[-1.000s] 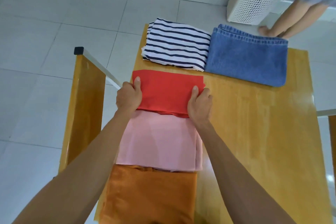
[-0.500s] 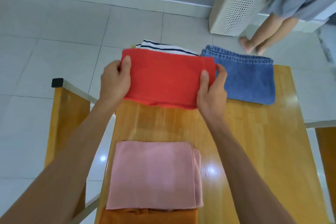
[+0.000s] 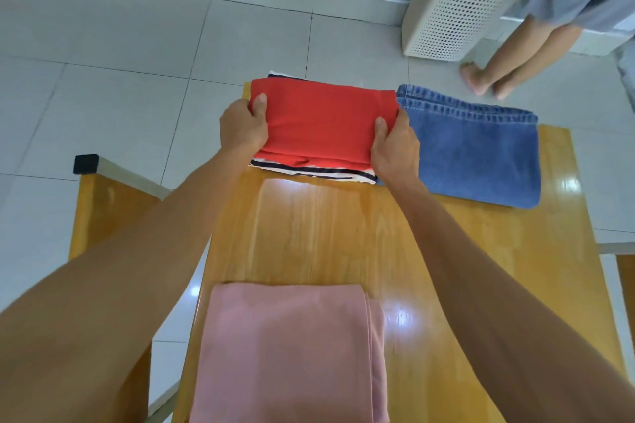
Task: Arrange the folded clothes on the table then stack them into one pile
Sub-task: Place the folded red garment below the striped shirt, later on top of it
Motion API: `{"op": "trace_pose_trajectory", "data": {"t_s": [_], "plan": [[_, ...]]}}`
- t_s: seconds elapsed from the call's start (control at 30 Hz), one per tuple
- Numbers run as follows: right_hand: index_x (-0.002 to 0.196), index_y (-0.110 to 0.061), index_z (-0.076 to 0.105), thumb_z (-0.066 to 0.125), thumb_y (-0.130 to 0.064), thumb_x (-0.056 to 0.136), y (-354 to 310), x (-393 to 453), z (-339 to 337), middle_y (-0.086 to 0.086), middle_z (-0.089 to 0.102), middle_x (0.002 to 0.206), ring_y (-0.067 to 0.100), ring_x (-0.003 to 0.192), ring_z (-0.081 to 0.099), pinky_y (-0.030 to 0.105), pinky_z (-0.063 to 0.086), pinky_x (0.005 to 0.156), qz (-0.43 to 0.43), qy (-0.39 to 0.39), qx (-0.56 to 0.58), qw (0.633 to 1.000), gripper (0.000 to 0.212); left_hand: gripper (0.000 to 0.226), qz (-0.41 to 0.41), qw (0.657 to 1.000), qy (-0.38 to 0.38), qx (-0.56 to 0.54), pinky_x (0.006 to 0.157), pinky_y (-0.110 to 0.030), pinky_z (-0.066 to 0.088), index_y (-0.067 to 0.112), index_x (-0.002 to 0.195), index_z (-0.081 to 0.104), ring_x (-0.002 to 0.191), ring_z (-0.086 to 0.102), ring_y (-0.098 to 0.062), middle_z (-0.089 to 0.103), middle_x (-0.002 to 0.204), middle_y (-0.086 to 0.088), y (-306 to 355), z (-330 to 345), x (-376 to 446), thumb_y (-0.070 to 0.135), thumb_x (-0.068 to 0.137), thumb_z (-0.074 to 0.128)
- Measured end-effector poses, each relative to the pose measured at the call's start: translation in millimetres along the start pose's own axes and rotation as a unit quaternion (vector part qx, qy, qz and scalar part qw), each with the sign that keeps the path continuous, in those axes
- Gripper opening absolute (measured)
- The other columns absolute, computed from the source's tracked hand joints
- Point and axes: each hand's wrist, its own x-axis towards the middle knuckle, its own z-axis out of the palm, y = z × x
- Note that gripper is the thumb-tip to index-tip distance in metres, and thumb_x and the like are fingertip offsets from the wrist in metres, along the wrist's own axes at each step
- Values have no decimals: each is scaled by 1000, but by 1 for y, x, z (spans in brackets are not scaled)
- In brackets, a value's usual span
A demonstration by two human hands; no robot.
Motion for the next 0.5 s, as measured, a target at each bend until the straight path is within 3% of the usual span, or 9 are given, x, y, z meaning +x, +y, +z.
{"op": "trace_pose_trajectory", "data": {"t_s": [0.1,0.2,0.3,0.37,0.43,0.5], "plan": [[144,-6,41,39,-38,105,-1,-6,-5,14,58,130,32,118,58,42,47,96,-1,3,14,1000,50,48,-6,1000,5,-30,66,-31,38,8,95,58,81,55,-21,57,88,-5,2,-11,-15,47,103,32],[139,-7,46,47,-32,104,-1,-30,-18,11,55,130,20,109,54,24,35,83,1,22,13,1000,43,42,-19,997,30,-65,65,-25,41,9,107,58,83,56,-15,57,92,-1,-13,-27,-45,43,104,33],[130,-8,53,54,-32,99,12,-69,-26,9,56,123,15,98,51,18,31,79,-10,60,17,998,39,33,-45,992,45,-105,81,-39,56,20,102,55,90,63,-19,61,94,1,-48,-38,-93,47,100,36],[126,-8,56,56,-33,98,27,-101,-26,9,59,121,20,98,56,19,35,80,-4,63,25,998,38,27,-74,992,34,-99,87,-41,55,24,103,56,94,63,-18,64,99,1,-70,-44,-136,45,99,40],[123,-10,59,53,-39,98,47,-140,-27,7,62,118,23,101,61,27,43,87,29,35,26,999,39,27,-89,994,23,-63,87,-31,50,19,110,60,96,61,-14,66,106,0,-84,-50,-184,38,99,44],[119,-12,62,45,-53,98,66,-185,-28,5,66,113,23,103,63,38,49,93,68,-16,7,998,49,32,-86,996,30,-14,86,-32,49,15,111,64,98,60,-15,68,107,-1,-101,-55,-230,38,97,46]]}}
